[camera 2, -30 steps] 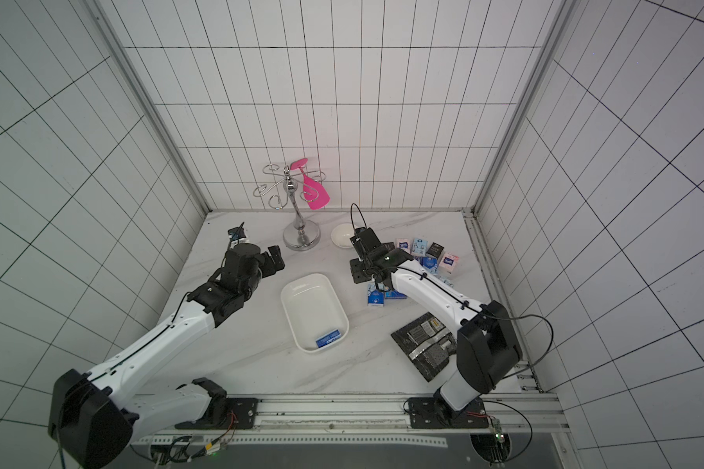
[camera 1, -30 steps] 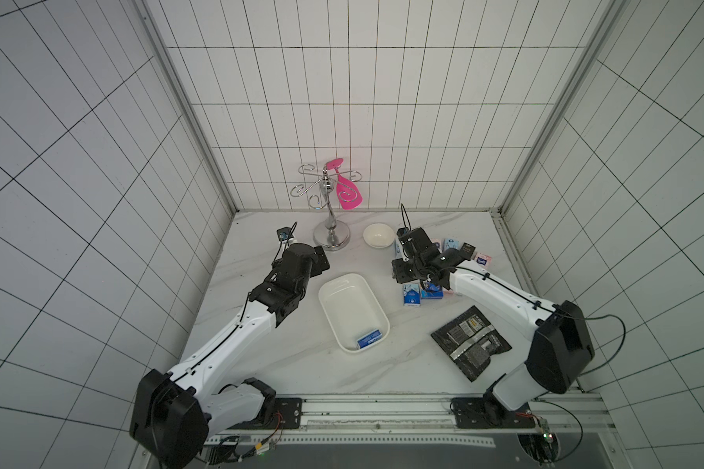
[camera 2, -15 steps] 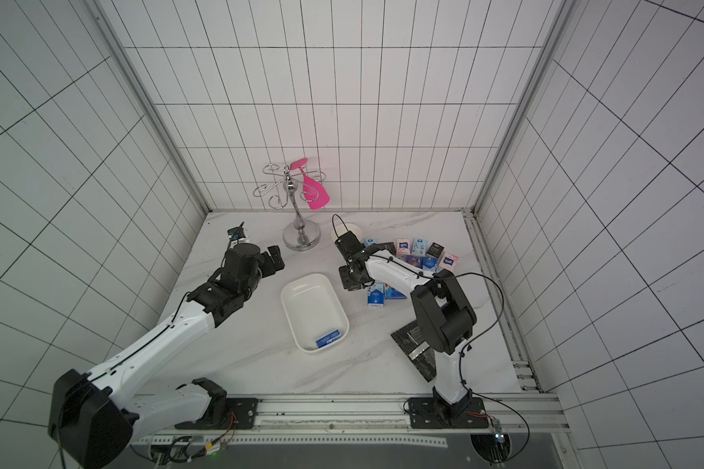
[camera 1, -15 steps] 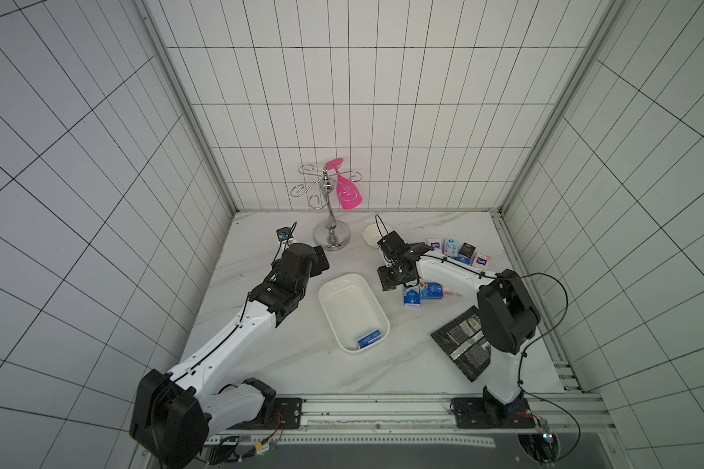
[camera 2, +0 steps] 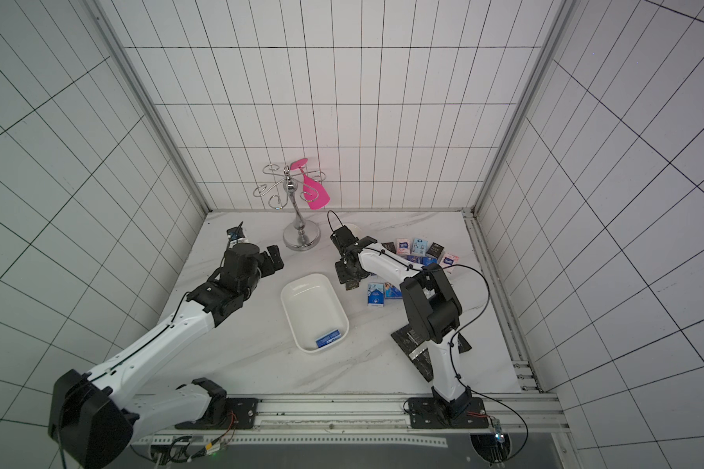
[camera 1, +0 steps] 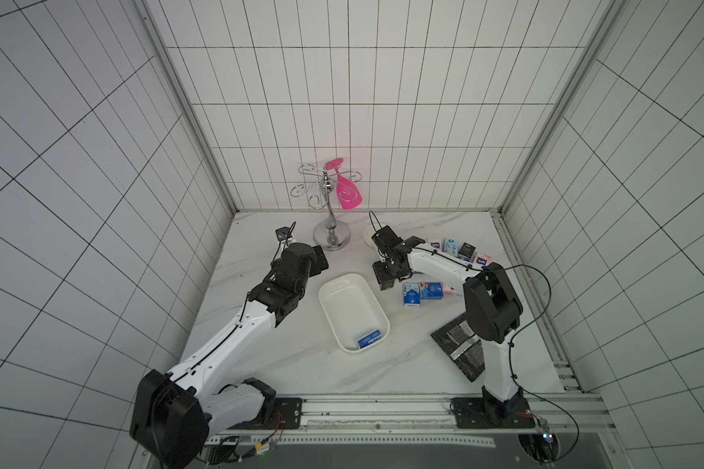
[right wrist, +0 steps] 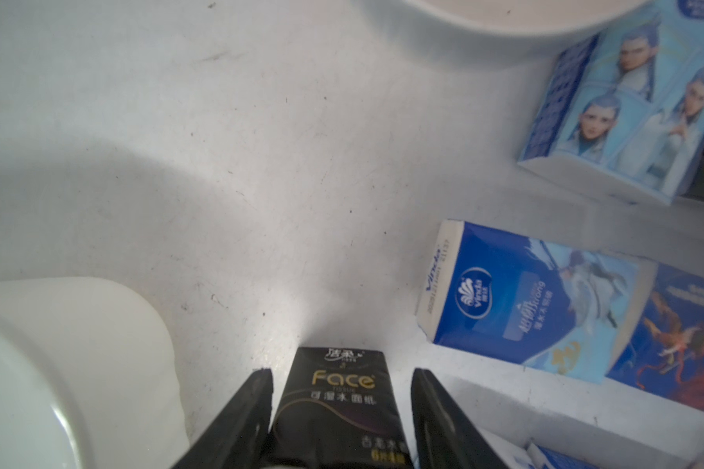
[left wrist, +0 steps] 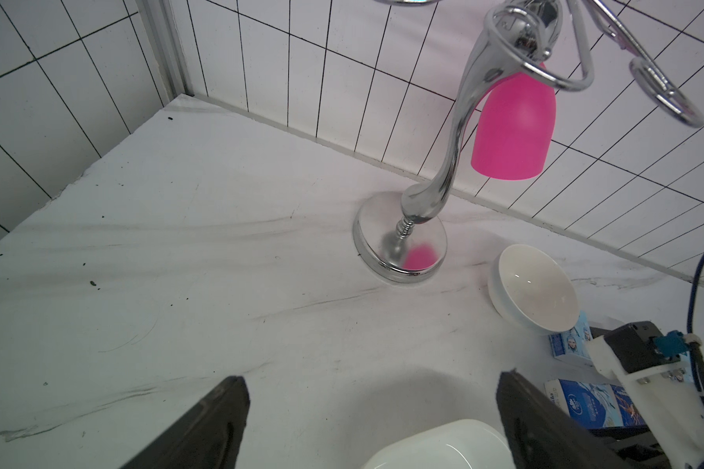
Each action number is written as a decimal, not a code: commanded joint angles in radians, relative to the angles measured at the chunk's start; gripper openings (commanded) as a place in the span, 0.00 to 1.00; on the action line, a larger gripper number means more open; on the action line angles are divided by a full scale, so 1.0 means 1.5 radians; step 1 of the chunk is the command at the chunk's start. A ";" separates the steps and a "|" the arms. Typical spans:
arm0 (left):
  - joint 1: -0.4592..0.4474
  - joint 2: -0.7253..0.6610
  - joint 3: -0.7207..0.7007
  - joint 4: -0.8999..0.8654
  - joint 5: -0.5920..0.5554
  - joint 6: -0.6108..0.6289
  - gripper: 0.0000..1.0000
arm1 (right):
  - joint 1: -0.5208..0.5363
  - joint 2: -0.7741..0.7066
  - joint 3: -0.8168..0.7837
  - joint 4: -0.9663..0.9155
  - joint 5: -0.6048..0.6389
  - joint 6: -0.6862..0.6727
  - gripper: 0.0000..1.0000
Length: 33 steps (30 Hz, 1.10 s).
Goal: Take the pocket tissues out of the storage box
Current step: Place the pocket tissues at the center of the board.
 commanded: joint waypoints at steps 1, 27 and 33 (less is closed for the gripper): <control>0.003 -0.007 0.000 0.005 -0.001 0.007 0.99 | -0.002 -0.027 -0.009 -0.029 -0.001 -0.005 0.60; 0.003 -0.008 0.004 0.005 0.001 0.008 0.98 | 0.014 -0.018 0.002 -0.044 0.004 -0.009 0.48; 0.003 -0.008 0.007 0.002 0.001 0.010 0.98 | 0.012 -0.055 0.029 0.067 0.037 -0.029 0.48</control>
